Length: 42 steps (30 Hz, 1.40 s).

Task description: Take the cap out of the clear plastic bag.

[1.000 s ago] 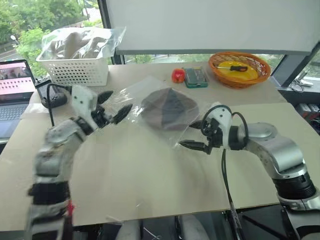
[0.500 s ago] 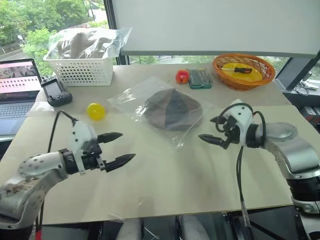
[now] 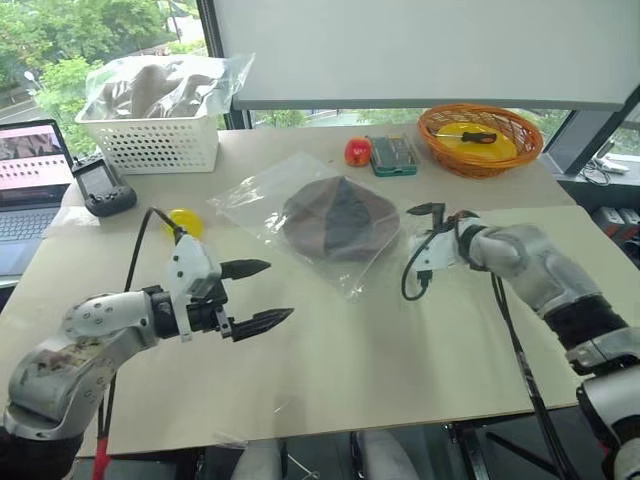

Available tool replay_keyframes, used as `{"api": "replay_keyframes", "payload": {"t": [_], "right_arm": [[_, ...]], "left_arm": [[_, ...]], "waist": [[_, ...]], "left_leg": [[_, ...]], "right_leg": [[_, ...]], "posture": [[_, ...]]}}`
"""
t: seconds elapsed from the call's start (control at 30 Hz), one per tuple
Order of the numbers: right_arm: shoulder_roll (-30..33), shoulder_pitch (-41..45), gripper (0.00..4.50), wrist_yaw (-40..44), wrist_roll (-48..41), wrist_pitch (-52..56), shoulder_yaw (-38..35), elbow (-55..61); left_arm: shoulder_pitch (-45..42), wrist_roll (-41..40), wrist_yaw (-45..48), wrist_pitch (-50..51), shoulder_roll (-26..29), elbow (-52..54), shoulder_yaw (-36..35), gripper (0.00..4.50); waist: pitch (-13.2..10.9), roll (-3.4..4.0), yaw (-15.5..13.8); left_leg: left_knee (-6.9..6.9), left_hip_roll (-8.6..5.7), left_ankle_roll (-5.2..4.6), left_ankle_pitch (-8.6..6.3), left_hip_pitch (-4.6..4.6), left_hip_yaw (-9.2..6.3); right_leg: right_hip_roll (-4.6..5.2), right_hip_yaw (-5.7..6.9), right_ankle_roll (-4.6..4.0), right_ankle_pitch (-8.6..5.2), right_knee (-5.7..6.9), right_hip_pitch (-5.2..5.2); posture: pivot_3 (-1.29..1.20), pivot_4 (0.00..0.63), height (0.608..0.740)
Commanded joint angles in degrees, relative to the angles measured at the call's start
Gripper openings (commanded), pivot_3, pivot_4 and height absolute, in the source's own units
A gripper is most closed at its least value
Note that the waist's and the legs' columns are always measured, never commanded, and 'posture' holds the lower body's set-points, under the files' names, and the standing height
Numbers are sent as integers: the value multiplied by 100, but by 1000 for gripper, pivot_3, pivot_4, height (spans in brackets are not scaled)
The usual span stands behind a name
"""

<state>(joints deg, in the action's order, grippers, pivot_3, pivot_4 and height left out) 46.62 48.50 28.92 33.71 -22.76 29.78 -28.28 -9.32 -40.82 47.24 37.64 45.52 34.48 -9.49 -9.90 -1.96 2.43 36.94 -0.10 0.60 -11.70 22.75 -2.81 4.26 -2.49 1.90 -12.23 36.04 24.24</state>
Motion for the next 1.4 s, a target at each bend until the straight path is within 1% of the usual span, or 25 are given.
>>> {"api": "replay_keyframes", "payload": {"t": [0.03, 0.2, 0.3, 0.43, 0.6, 0.77, 0.8, 0.83, 0.9, 1.0, 1.03, 1.13, 1.27, 1.33, 1.4], "right_arm": [[-68, 262, 4500, -358, 381, -527, 44, -579], [-495, 680, 4500, -936, 863, -751, 228, -1514], [-791, 1008, 4500, -1484, 1321, -890, 528, -2217], [-1210, 1331, 4500, -1954, 1459, -1185, 654, -2786], [-1508, 1534, 4500, -2204, 1504, -1405, 698, -3255], [-1698, 1602, 4500, -2175, 1522, -1546, 762, -3565], [-1707, 1605, 3993, -2186, 1547, -1565, 784, -3601], [-1700, 1584, 3877, -2188, 1551, -1605, 799, -3625], [-1698, 1555, 3158, -2153, 1501, -1674, 798, -3663], [-1702, 1536, 2239, -2145, 1480, -1704, 800, -3673], [-1712, 1526, 1804, -2100, 1445, -1690, 775, -3683], [-1727, 1494, 1804, -1982, 1337, -1691, 694, -3682], [-1764, 1415, 1804, -1640, 938, -1573, 418, -3545], [-1810, 1295, 1804, -1260, 486, -1238, 71, -3201], [-1818, 1060, 1804, -799, 84, -644, -276, -2472]], "left_arm": [[-137, -50, -56, -34, -19, 148, 42, 4487], [-213, -82, -169, 5, -67, 197, 101, 4487], [-236, -71, -237, 14, -116, 208, 170, 4487], [-248, -61, -269, 19, -132, 193, 193, 4487], [-259, -49, -306, 18, -132, 186, 214, 4487], [-286, -58, -374, 46, -147, 184, 251, 4487], [-292, -68, -385, 50, -147, 185, 253, 4500], [-290, -67, -392, 48, -143, 182, 254, 4500], [-292, -61, -409, 46, -140, 172, 258, 4500], [-299, -58, -426, 48, -134, 169, 265, 4500], [-312, -58, -435, 54, -137, 164, 273, 4500], [-341, -42, -450, 56, -144, 153, 299, 4500], [-374, -20, -453, 45, -140, 126, 318, 4500], [-390, -7, -463, 40, -141, 112, 324, 4500], [-394, -1, -475, 42, -143, 111, 326, 4500]], "waist": [[0, 0, 0], [0, 0, 37], [0, 0, 71], [0, 0, 112], [0, 0, 166], [0, 0, 173], [0, 0, 174], [0, 0, 174], [0, 0, 174], [0, 0, 171], [0, 0, 169], [0, 0, 164], [0, 0, 165], [0, 0, 169], [0, 0, 167]], "left_leg": [[0, 0, 0, 0, 0, 0], [0, 0, 0, 0, -3, -1], [0, 2, 0, 0, -11, 0], [0, 1, 0, 0, -15, -1], [-2, 2, 0, 0, -19, -1], [-2, 1, 0, 0, -29, -1], [-3, 2, 0, 0, -33, -1], [-5, 2, 0, 0, -37, -1], [-6, 2, 0, 0, -38, -1], [-8, 2, 0, 0, -37, -1], [-8, 2, 0, 0, -36, -1], [-8, 1, 0, 0, -35, -1], [-8, 1, 0, 0, -37, -1], [-8, 2, 0, 0, -36, -2], [-9, 3, 0, 0, -35, -2]], "right_leg": [[0, 0, 0, 0, 0, 0], [-1, -2, -2, 1, 2, -1], [-4, -7, -4, 2, 6, -5], [-4, -7, -5, 3, 6, -10], [-6, -11, -5, 3, 9, -9], [-6, -14, -5, 4, 10, -18], [-7, -14, -5, 4, 11, -20], [-8, -15, -6, 3, 12, -22], [-9, -17, -6, 3, 14, -22], [-9, -19, -6, 3, 14, -19], [-9, -19, -6, 3, 14, -18], [-9, -18, -6, 3, 14, -18], [-9, -18, -5, 4, 14, -20], [-9, -18, -5, 3, 14, -20], [-9, -19, -5, 4, 14, -19]], "posture": [[0, 150, 736], [0, 150, 736], [0, 150, 736], [0, 150, 736], [0, 150, 736], [0, 150, 736], [0, 150, 736], [0, 150, 736], [0, 150, 736], [0, 150, 736], [0, 150, 736], [0, 150, 736], [0, 150, 736], [0, 150, 736], [0, 150, 736]]}}
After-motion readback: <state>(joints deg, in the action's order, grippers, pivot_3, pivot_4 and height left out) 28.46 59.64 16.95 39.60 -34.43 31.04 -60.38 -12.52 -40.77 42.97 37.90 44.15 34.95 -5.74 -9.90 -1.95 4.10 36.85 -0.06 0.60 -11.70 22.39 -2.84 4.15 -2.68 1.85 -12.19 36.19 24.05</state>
